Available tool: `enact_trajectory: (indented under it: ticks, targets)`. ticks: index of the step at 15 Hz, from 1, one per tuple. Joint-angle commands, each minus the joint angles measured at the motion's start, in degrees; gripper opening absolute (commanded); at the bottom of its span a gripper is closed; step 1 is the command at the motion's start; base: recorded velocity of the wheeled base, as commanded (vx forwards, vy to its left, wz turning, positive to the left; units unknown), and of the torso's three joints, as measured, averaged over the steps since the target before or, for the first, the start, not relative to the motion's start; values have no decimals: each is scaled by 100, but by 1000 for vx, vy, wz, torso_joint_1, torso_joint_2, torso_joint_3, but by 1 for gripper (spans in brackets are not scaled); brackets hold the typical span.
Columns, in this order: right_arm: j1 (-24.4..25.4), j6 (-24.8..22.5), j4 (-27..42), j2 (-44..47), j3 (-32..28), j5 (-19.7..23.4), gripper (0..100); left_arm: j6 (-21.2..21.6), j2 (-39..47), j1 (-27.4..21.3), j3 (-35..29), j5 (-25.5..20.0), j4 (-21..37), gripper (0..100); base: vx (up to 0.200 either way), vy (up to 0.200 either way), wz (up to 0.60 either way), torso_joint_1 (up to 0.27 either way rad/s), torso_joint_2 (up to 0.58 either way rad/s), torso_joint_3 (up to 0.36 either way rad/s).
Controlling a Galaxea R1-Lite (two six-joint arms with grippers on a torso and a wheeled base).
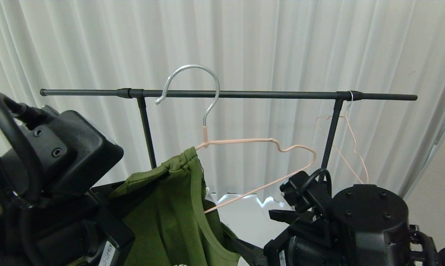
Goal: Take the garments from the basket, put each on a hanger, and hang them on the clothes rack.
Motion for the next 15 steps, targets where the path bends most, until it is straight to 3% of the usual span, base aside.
enact_trajectory:
  ticks: [1,4,6,9,12,15]
  targets:
    - [-9,8,-1,340,-197,-135,100,10,-11,-26,-6,1,0,0,0,0,0,0,0,0]
    - [141,25,-1,454,-206,-258,100,1,7,-26,-58,1,-53,0,0,0,0,0,0,0]
    - [334,25,-1,454,-4,-320,100,45,51,-17,-41,1,-422,0,0,0,0,0,0,0]
    - [299,34,-1,383,523,-601,100,45,42,-8,-23,27,-440,0,0,0,0,0,0,0]
    - [-88,-19,-1,155,892,-865,100,45,7,9,144,177,-431,0,0,0,0,0,0,0]
    - [-888,-221,-1,-197,1103,-891,100,45,-55,45,460,238,-431,0,0,0,0,0,0,0]
